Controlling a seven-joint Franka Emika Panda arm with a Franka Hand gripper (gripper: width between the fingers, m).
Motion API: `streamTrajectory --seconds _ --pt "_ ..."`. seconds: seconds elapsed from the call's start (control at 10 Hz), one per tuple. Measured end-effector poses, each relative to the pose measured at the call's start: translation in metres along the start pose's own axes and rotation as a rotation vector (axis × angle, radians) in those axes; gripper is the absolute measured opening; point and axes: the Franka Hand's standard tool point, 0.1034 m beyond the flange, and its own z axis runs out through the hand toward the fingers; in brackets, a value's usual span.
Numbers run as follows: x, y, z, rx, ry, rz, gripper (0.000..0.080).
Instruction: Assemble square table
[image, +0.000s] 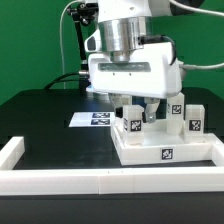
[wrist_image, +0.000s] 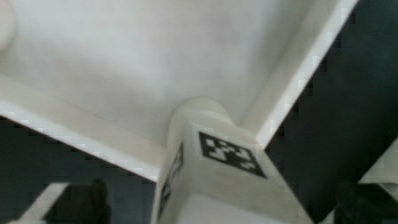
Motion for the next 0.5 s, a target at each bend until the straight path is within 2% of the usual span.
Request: streamTrajectory --seconds 0.3,0.5 --pt "-0.0007 -0.0011 0.0001 -0.009 0.003 -0.255 0.0649" --pt "-0.0022 -0.0022 -0.0002 -0.031 -0.009 -0.462 0.0649"
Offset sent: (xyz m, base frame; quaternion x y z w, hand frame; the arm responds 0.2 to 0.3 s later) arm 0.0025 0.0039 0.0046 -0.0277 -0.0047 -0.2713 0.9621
